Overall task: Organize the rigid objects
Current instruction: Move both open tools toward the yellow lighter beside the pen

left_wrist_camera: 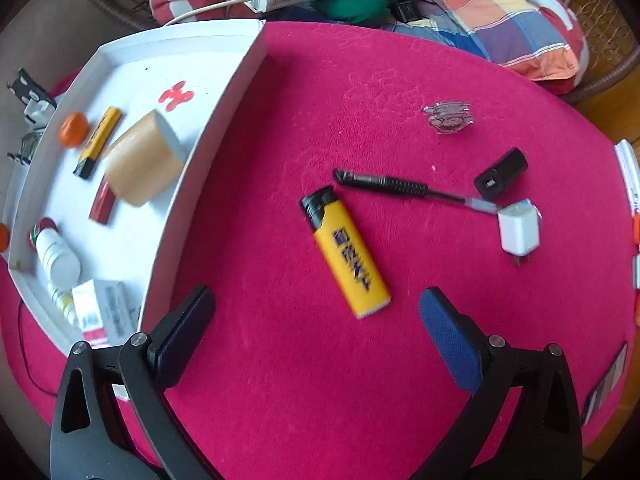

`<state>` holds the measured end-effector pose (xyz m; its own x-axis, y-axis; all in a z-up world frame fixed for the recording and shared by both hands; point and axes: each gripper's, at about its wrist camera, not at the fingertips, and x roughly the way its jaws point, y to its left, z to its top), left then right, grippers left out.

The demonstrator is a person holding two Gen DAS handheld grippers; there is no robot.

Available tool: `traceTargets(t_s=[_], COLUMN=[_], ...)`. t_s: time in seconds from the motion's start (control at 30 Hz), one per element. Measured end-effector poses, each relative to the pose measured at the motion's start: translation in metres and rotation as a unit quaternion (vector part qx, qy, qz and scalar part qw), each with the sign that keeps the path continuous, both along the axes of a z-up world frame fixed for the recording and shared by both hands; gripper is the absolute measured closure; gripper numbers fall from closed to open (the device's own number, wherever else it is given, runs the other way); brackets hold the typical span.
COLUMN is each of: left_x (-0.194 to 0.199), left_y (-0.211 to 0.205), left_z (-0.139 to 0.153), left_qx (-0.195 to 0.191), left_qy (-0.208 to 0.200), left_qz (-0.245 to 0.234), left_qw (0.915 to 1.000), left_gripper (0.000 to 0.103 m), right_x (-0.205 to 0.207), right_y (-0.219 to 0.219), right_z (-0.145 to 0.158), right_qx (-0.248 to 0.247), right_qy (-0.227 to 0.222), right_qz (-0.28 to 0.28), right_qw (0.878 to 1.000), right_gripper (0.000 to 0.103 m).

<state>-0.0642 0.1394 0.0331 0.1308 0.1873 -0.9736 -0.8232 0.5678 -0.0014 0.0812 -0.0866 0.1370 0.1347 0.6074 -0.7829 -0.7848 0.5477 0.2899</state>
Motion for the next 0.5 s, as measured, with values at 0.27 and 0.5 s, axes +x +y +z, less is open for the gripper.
traceTargets(t_s=[0.27,0.5], left_x=[0.022,0.021], left_y=[0.006,0.006], left_z=[-0.019,-0.03], left_qx=[0.001,-0.014], left_qy=[0.015,0.019], left_qz=[-0.004,0.003], left_qw=[0.9999,0.9997], left_gripper=[0.001,0.001], right_x=[0.009,0.011], right_y=[-0.02,-0.024], right_z=[-0.007,-0.01], right_qx=[-0.014,-0.017], right_qy=[0.007,0.015], right_qz=[-0.032,-0.041], right_qw=[0.999,0.999], right_gripper=[0.0,0.0])
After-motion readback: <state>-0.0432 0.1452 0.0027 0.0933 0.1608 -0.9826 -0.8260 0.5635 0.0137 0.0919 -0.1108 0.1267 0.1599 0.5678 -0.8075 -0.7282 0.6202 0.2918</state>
